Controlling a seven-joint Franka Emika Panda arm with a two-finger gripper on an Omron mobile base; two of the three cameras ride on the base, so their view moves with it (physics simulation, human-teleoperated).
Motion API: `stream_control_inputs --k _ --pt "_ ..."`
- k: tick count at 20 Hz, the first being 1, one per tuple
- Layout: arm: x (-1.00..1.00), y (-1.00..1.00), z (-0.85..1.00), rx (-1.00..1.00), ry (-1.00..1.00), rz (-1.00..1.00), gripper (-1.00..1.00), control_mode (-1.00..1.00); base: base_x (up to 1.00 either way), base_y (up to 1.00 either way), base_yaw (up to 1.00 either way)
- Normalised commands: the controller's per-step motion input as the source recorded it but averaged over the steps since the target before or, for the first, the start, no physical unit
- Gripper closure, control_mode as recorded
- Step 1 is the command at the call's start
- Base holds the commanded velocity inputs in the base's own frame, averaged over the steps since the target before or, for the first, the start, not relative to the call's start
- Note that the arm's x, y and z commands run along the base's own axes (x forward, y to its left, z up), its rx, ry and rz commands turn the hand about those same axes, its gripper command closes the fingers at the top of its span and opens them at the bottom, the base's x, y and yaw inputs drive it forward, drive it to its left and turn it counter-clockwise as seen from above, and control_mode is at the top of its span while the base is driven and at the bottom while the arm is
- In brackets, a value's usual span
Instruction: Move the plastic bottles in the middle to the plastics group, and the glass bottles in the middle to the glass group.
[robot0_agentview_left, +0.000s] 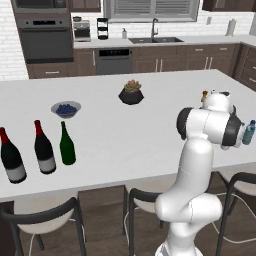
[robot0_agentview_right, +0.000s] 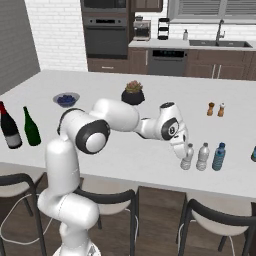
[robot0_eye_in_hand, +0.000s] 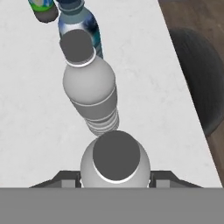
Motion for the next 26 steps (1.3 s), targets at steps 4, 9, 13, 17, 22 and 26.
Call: stream_control_inputs --k 4,9,13,17,22,26 --pt "0.02 -0.01 0.0 0.0 0.0 -0.04 1.0 -1.0 0.0 0.0 0.0" --pt "0.04 0.0 0.0 -0.04 0.0 -0.06 1.0 -1.0 0.0 0.0 0.0" --pt "0.14 -0.01 0.0 -0.06 0.0 -0.04 1.0 -1.0 0.0 0.0 0.0" --pt "0.13 -0.08 0.0 0.0 0.0 -0.01 1.0 -1.0 0.0 0.0 0.0" --pt "0.17 -0.05 -0.26 0.0 0.0 0.0 1.0 -1.0 0.0 0.0 0.0" --pt "0.15 0.0 -0.49 0.0 0.0 0.0 1.0 -1.0 0.0 0.0 0.0"
